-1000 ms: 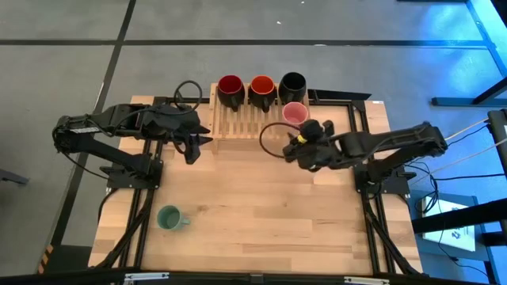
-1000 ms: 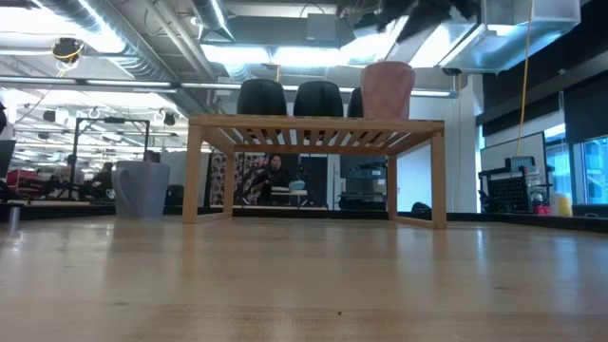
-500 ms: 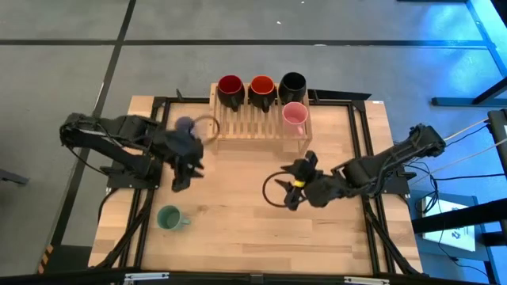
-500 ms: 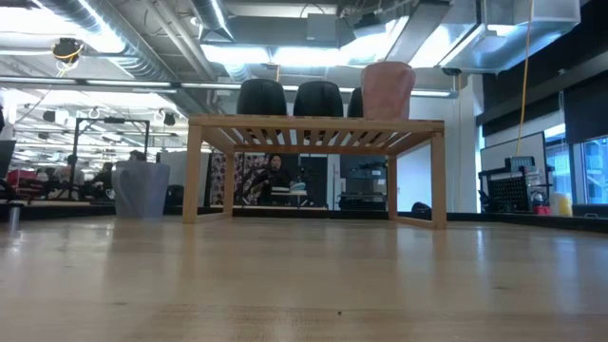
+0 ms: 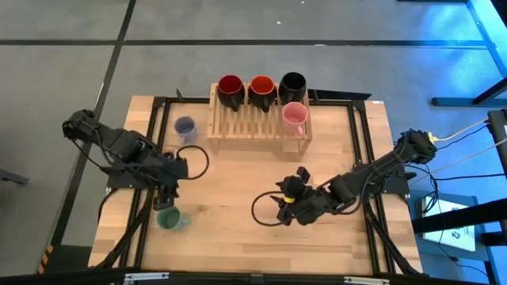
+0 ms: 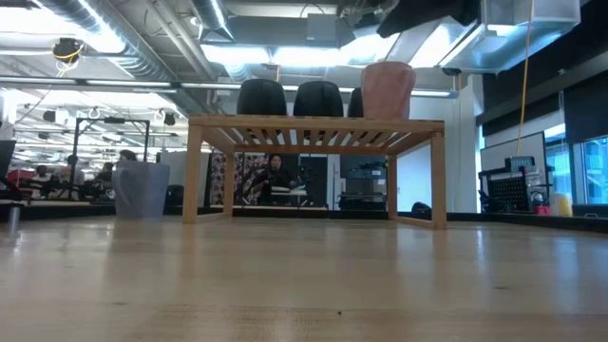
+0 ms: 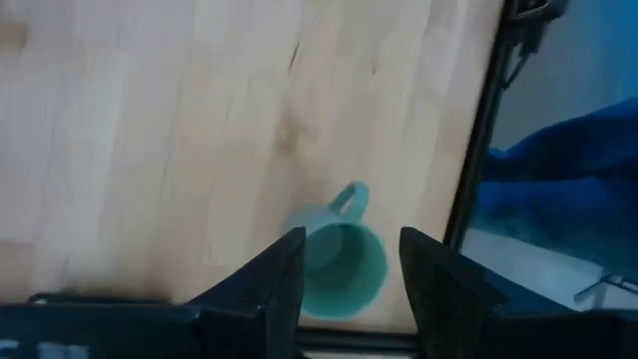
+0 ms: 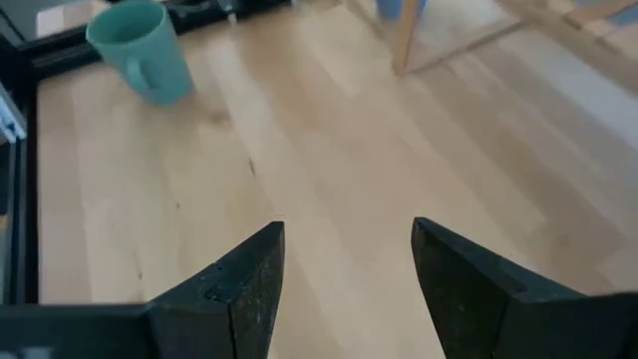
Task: Place coffee mugs
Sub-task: Put the green mug on the shelf
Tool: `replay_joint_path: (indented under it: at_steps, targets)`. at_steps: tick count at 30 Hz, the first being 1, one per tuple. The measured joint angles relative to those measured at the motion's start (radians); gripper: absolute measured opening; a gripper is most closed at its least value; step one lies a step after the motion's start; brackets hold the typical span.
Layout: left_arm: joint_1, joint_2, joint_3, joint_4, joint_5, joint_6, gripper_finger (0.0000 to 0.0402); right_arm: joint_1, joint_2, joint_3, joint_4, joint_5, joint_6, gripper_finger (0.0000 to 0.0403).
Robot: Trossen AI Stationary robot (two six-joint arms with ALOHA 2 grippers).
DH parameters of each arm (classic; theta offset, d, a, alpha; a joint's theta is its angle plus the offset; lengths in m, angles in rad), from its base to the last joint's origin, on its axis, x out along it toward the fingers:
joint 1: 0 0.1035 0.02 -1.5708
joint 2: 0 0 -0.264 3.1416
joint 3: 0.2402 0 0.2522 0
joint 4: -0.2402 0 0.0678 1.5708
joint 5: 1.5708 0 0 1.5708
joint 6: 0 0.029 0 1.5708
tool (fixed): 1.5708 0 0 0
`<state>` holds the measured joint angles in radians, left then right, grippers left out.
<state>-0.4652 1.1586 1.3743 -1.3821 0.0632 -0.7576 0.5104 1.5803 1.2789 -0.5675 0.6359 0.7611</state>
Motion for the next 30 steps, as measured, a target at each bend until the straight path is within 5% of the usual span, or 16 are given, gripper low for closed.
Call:
replay_joint_path:
  at_steps: [14, 22, 30]
  targets:
    - [-0.188, -0.054, -0.067, -0.074, -0.232, -0.126, 0.0183, 0.001, -0.007, 0.001, 0.009, -0.053, -0.029, 0.0207]
    - [-0.296, -0.237, -0.27, 0.047, -0.215, -0.374, 0.0183, 0.001, -0.007, 0.001, 0.009, -0.079, -0.031, 0.0207]
    - [-0.315, -0.26, -0.42, 0.084, -0.15, -0.47, 0.0183, 0.001, -0.007, 0.001, 0.008, -0.053, -0.036, 0.0207]
